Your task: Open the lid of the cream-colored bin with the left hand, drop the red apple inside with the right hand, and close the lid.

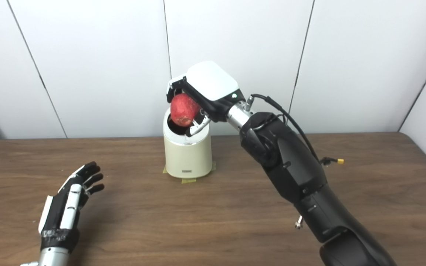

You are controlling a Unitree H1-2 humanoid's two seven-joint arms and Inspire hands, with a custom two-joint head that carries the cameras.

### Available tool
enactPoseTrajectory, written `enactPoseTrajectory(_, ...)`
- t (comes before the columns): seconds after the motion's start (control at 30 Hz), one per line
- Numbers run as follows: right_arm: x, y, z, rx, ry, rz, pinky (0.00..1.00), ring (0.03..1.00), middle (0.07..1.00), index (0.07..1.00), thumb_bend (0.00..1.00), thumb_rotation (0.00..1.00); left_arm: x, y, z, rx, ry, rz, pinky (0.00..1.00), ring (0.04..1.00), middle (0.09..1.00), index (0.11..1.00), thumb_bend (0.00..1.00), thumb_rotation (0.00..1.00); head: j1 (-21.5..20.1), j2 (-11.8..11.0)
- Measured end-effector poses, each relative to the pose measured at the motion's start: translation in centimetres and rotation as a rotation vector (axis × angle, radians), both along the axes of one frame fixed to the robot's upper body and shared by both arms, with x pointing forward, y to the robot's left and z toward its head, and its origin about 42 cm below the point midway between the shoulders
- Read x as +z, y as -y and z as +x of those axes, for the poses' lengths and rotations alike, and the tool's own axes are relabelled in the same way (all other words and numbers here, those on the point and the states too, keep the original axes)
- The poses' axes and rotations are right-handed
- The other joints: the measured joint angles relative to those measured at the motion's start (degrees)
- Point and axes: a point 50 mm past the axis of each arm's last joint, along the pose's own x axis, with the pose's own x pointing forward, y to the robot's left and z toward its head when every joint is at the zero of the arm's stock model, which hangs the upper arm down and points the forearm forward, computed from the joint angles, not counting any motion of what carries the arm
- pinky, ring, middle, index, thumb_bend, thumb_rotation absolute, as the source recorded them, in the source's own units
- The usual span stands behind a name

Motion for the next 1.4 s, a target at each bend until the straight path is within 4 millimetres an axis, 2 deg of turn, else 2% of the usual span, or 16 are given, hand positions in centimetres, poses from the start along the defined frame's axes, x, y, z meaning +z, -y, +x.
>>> enactPoseTrajectory(0.23, -2.0, -0.5, 2.1, -0.001, 0.031, 0.065, 0.36, 0.428, 0.562, 0.468, 0.51, 0.0, 0.0, 0.1, 0.0, 0.003, 0.002, 0.007, 0.75, 0.812, 0.83, 0.818, 0.34, 0.78, 0.17, 0.44)
enactPoseTrajectory(0.63, -2.8, -0.5, 3.4, -0.007, 0.108, 0.043, 0.34, 0.423, 0.566, 0.464, 0.51, 0.0, 0.2, 0.4, 0.0, 0.001, 0.03, 0.013, 0.74, 0.807, 0.829, 0.818, 0.34, 0.78, 0.09, 0.44)
enactPoseTrajectory(0.77, -2.8, -0.4, 3.5, -0.04, 0.114, 0.034, 0.4, 0.453, 0.567, 0.475, 0.51, 0.0, 0.2, 0.4, 0.0, 0.002, 0.03, 0.013, 0.74, 0.809, 0.831, 0.82, 0.33, 0.78, 0.0, 0.7)
enactPoseTrajectory(0.8, -2.7, -0.4, 3.5, -0.053, 0.122, 0.026, 0.43, 0.514, 0.604, 0.482, 0.51, 0.06, 0.2, 0.4, 0.0, 0.001, 0.03, 0.014, 0.74, 0.81, 0.832, 0.822, 0.33, 0.79, 0.0, 0.7)
enactPoseTrajectory(0.83, -2.7, -0.4, 3.5, -0.063, 0.132, 0.02, 0.45, 0.554, 0.631, 0.54, 0.73, 0.03, 0.2, 0.4, 0.0, 0.0, 0.03, 0.014, 0.75, 0.812, 0.833, 0.822, 0.33, 0.79, -0.09, 0.7)
enactPoseTrajectory(0.87, -2.6, -0.4, 3.4, -0.07, 0.139, 0.015, 0.47, 0.599, 0.667, 0.589, 0.87, 0.01, 0.2, 0.5, 0.0, 0.0, 0.03, 0.014, 0.75, 0.812, 0.833, 0.821, 0.33, 0.79, -0.09, 0.7)
enactPoseTrajectory(0.93, -2.5, -0.4, 3.0, -0.074, 0.152, 0.015, 0.51, 0.646, 0.709, 0.636, 0.96, 0.0, 0.2, 0.5, 0.0, -0.002, 0.03, 0.014, 0.75, 0.812, 0.833, 0.821, 0.32, 0.79, -0.17, 0.79)
enactPoseTrajectory(1.03, -2.4, -0.6, 2.6, -0.076, 0.146, 0.007, 0.53, 0.678, 0.737, 0.668, 1.0, 0.01, 0.2, 0.5, 0.0, -0.003, 0.03, 0.014, 0.74, 0.81, 0.831, 0.818, 0.33, 0.78, -0.18, 0.79)
enactPoseTrajectory(1.4, -1.9, -0.2, 2.5, -0.078, 0.121, -0.033, 0.54, 0.681, 0.743, 0.67, 1.0, 0.04, 0.2, 0.5, 0.0, -0.009, 0.03, 0.016, 0.74, 0.811, 0.832, 0.819, 0.35, 0.79, -0.35, 0.97)
